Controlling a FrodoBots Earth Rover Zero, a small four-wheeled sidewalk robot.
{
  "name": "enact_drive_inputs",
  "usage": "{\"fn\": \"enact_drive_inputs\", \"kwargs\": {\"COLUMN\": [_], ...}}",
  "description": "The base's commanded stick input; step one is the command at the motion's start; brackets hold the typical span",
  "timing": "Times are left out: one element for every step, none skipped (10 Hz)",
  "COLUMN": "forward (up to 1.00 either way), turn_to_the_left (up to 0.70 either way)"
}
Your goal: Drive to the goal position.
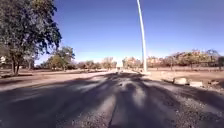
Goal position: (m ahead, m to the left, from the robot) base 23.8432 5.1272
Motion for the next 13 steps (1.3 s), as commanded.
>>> {"fn": "enact_drive_inputs", "kwargs": {"forward": [0.5,0.5,0.5,0.5,0.5,0.5,0.5,0.5,0.5,0.5,0.5,0.5,0.5], "turn_to_the_left": [0.0,0.0,0.0,0.0,0.0,0.0,0.0,0.0,0.0,0.0,0.0,0.0,0.0]}}
